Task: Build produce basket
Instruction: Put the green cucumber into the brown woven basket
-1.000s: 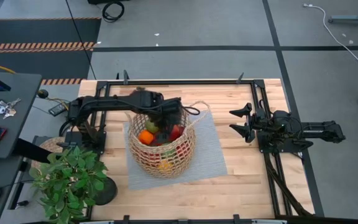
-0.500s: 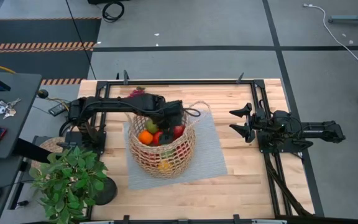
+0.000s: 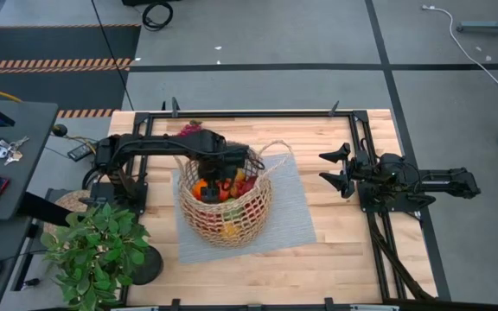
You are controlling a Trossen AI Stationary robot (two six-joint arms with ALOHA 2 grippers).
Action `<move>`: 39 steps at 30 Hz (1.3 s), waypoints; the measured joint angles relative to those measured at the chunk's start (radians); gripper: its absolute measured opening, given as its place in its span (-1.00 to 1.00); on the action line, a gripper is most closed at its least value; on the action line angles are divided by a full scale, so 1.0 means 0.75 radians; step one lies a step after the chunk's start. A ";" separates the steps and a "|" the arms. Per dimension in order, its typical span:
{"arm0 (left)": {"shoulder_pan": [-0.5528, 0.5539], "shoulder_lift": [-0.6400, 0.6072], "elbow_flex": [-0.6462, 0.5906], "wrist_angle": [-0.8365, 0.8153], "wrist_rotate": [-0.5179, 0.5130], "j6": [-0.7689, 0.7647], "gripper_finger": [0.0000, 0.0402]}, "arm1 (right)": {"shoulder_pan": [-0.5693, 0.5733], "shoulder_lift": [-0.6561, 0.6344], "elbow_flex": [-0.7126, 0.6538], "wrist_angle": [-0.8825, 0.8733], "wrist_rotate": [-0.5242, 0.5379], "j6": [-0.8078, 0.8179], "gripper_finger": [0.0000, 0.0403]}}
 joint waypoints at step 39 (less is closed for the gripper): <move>-0.550 -1.439 -1.106 1.810 -0.667 0.229 -0.05 | 0.000 0.001 0.000 0.018 0.000 0.016 0.73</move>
